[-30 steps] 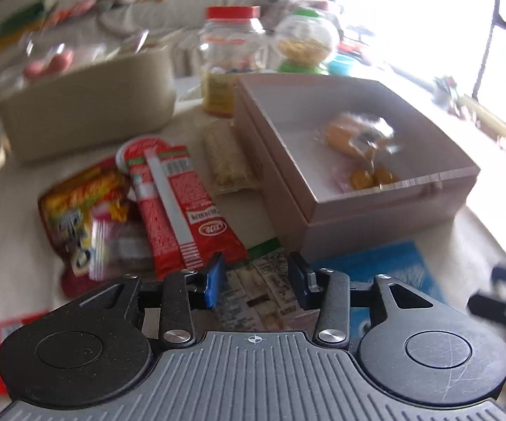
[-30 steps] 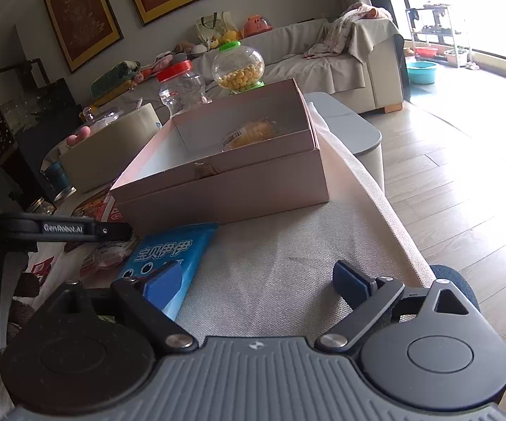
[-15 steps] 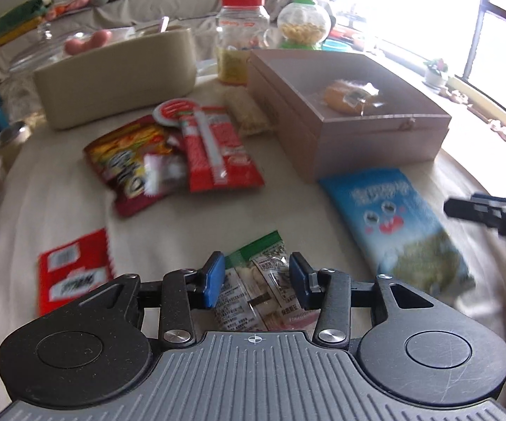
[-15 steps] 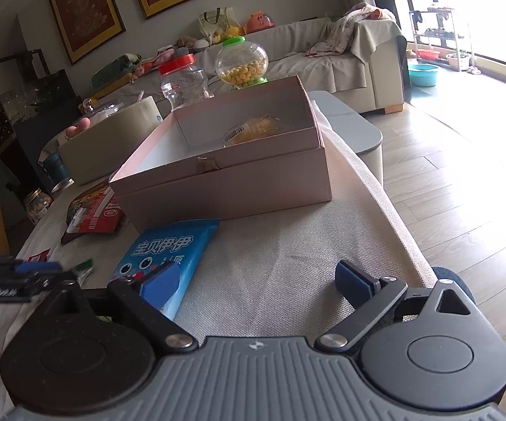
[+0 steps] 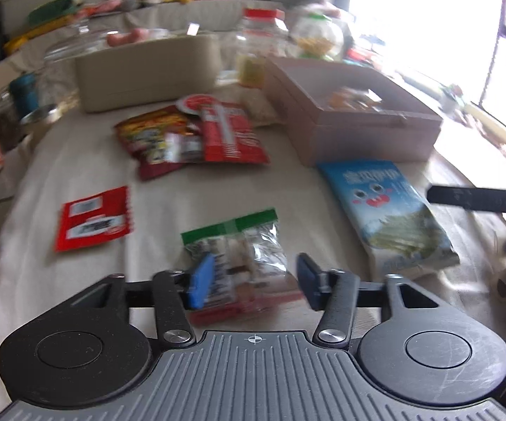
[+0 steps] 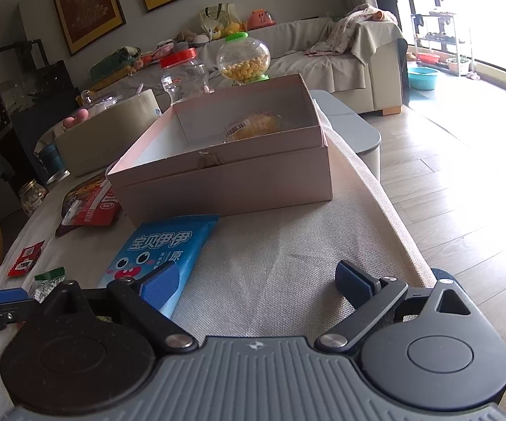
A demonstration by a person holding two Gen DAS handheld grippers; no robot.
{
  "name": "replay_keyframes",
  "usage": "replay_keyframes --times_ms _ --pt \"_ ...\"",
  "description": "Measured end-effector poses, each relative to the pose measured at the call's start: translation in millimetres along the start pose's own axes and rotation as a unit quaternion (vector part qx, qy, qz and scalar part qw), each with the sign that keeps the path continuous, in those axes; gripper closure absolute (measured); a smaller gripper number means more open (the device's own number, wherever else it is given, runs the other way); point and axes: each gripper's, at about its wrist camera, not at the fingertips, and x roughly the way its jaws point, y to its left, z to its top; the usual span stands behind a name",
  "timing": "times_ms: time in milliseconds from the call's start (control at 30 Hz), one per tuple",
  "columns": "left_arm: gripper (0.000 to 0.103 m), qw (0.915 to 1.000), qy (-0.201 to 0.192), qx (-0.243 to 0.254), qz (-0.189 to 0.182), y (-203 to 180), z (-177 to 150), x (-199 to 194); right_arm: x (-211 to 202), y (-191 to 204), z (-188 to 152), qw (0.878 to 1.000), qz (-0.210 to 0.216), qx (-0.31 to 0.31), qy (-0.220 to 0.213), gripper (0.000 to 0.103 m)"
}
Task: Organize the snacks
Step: 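Grasp the green-labelled clear snack packet with the left tool, then grasp and lift the blue seaweed pack with the right tool while the left tool lifts its packet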
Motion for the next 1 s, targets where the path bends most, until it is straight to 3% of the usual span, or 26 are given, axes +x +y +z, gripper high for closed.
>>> replay_keyframes --times_ms 67,167,267,433,667,833,933,1000 --pt "0.034 0.9999 -0.004 0.012 -0.009 -5.3 0.7 2.1 0.5 0.9 0.1 1.000 -0.001 -0.003 0.002 0.006" --pt "0.037 0.9997 -0.019 0.000 -0.018 -3.1 0.0 -3.3 2.0 3.2 0.2 1.000 -0.004 -0.012 0.006 0.005" --pt "0.038 0.9994 -0.030 -0.010 0.017 3.0 -1.5 -7.1 4.0 5.8 0.9 1.000 -0.007 -0.022 0.011 0.003" --pt "0.035 0.9977 -0.001 -0.061 -0.027 15.0 1.4 10.3 6.9 8.7 2.1 0.999 -0.009 -0.036 0.020 0.000" --pt "0.036 0.9991 -0.010 -0.036 -0.017 8.2 7.8 23.6 6.5 6.5 5.7 0.999 0.000 -0.038 0.039 0.000" --pt "0.039 0.9997 -0.011 -0.016 -0.013 -2.3 -8.2 9.9 9.2 18.2 18.3 0.995 0.008 -0.053 0.083 0.001" --pt "0.040 0.9998 -0.010 -0.010 -0.015 -4.0 -19.0 -1.8 -1.2 31.4 25.4 0.997 0.047 -0.015 0.062 0.002" --pt "0.040 0.9996 -0.008 -0.020 -0.020 -1.7 -23.7 -7.8 -1.4 54.7 26.8 0.996 0.051 -0.035 0.057 0.002"
